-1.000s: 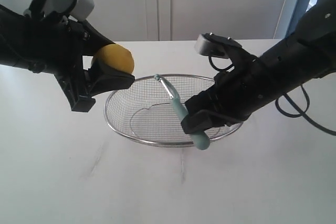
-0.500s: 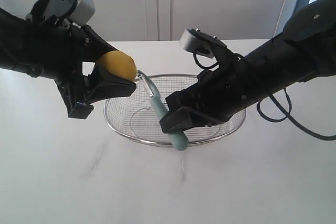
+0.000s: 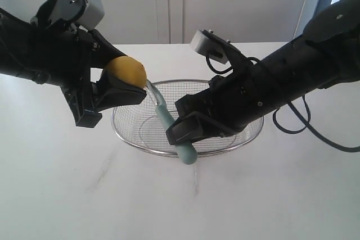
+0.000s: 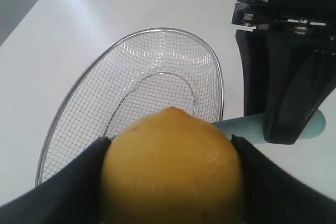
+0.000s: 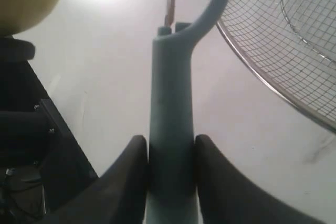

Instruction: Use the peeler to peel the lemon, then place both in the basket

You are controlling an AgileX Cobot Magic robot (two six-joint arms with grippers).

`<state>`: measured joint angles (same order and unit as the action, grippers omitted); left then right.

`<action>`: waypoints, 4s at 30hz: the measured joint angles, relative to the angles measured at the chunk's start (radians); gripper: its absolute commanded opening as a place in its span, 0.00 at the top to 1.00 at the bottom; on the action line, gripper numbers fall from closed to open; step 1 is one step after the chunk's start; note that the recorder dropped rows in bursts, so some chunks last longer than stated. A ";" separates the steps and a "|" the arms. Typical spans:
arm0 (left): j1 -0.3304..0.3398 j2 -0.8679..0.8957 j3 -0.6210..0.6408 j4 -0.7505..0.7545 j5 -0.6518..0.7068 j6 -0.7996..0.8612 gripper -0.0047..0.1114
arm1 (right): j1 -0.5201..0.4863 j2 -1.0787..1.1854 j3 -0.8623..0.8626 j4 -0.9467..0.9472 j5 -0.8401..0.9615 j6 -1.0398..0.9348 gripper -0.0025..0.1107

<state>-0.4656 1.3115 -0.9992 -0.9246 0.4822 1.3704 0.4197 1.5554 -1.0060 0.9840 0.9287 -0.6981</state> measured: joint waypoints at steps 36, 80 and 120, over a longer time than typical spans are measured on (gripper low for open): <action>0.000 0.070 0.000 0.002 -0.049 0.000 0.96 | 0.000 0.000 0.000 0.042 0.057 0.032 0.98; 0.000 0.072 0.000 -0.021 -0.075 0.000 0.96 | 0.000 -0.357 0.002 -0.294 -0.135 0.217 0.98; 0.000 0.072 0.000 -0.023 -0.075 0.000 0.96 | 0.023 0.077 -0.013 0.005 -0.007 0.060 0.98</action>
<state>-0.4656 1.3833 -0.9992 -0.9474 0.4070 1.3704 0.4427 1.6325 -1.0192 0.9894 0.9214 -0.6382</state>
